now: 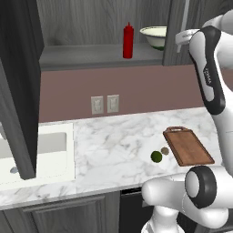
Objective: Open the cabinet. Place the bowl and condiment on the counter. Then place the lime and garlic on the cutting board.
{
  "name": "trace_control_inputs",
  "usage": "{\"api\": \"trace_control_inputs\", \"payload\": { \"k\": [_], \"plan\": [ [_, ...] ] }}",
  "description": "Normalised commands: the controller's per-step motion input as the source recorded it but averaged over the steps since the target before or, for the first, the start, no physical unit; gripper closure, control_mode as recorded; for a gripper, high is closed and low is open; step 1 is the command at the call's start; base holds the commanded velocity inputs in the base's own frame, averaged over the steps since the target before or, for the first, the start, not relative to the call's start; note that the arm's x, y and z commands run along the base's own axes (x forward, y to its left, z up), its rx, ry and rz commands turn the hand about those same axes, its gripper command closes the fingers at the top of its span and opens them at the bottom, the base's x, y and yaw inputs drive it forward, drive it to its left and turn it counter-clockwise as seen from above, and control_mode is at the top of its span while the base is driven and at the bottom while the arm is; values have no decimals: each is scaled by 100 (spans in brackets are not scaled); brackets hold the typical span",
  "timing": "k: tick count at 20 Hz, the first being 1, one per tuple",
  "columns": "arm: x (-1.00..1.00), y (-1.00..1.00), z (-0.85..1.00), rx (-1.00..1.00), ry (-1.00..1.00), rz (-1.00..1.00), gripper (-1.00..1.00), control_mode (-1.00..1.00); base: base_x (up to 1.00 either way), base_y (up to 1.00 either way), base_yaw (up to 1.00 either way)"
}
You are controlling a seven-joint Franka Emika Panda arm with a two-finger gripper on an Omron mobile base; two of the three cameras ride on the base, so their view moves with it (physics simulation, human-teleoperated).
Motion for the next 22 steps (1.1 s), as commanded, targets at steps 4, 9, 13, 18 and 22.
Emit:
{"api": "trace_control_inputs", "payload": {
  "k": [4,9,13,18,22],
  "plan": [
    [18,0,0,-2,0,0,-100,-100,0,0,0],
    [18,-3,0,-3,0,0,-100,-100,0,0,0],
    [14,-2,0,-2,0,0,-100,-100,0,0,0],
    [10,-2,0,-2,0,0,-100,-100,0,0,0],
    [11,0,0,-2,0,0,-100,-100,0,0,0]
  ]
}}
